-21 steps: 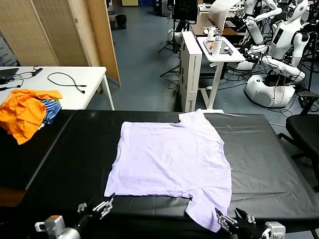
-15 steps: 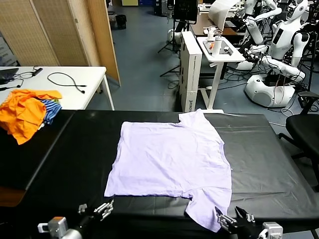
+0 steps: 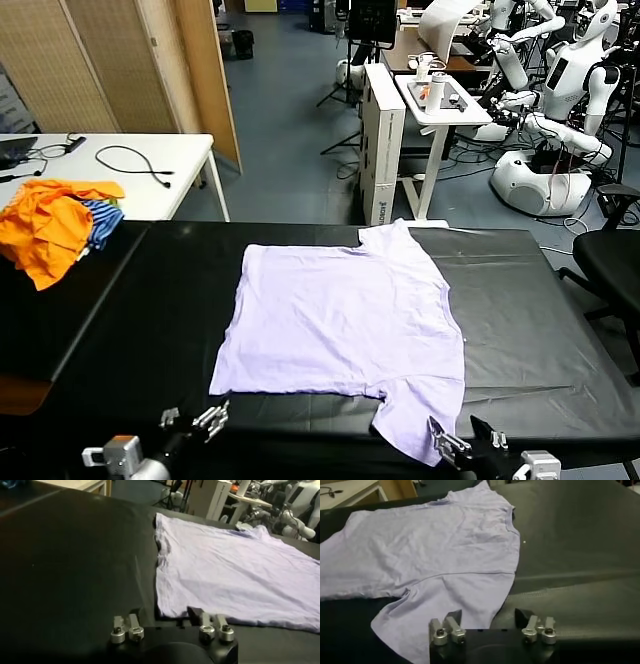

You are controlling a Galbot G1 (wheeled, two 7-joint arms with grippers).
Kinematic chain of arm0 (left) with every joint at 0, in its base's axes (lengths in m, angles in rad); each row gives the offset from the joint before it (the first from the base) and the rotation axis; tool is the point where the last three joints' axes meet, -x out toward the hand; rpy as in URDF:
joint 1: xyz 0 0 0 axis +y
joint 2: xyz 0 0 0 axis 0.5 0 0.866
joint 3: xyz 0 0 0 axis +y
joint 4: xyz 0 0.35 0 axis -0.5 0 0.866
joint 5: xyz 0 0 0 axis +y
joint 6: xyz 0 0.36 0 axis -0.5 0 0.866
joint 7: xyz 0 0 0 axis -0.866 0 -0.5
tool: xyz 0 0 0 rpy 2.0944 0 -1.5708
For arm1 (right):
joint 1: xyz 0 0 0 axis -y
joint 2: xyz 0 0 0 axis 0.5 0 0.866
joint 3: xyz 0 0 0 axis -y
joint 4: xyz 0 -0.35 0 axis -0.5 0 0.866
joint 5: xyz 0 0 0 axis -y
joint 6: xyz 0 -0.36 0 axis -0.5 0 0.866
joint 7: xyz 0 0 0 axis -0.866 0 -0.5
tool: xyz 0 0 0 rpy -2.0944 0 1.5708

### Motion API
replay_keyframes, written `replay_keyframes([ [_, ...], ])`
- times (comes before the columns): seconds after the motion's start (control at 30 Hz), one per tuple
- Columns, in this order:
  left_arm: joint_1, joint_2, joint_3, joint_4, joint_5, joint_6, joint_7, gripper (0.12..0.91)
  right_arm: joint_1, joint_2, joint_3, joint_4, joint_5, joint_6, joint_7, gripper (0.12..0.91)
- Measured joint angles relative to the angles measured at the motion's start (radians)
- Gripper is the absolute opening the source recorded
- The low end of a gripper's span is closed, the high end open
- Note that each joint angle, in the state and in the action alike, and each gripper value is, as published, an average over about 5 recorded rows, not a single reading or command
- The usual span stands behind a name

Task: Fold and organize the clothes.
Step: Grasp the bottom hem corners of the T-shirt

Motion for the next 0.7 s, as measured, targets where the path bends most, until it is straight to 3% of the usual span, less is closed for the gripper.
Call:
replay_keyframes([
  [0.13,0.001,0.0,0.001,0.002,0.0,0.001,0.0,0.252,-0.003,0.0,-0.002,0.006,-0.003,-0.005,0.004,0.19],
  [0.27,0.004,0.0,0.005,0.002,-0.001,0.004,0.0,0.165,-0.017,0.0,0.0,0.027,-0.004,-0.029,0.022,0.139],
  [0.53,0.018,0.005,-0.001,-0.013,-0.005,0.008,-0.009,0.147,-0.083,-0.001,0.018,0.111,-0.005,-0.138,0.082,0.139],
  [0.7,0.066,0.019,-0.027,-0.058,-0.011,0.009,-0.023,0.147,-0.094,-0.002,0.017,0.138,-0.003,-0.118,0.075,0.139],
])
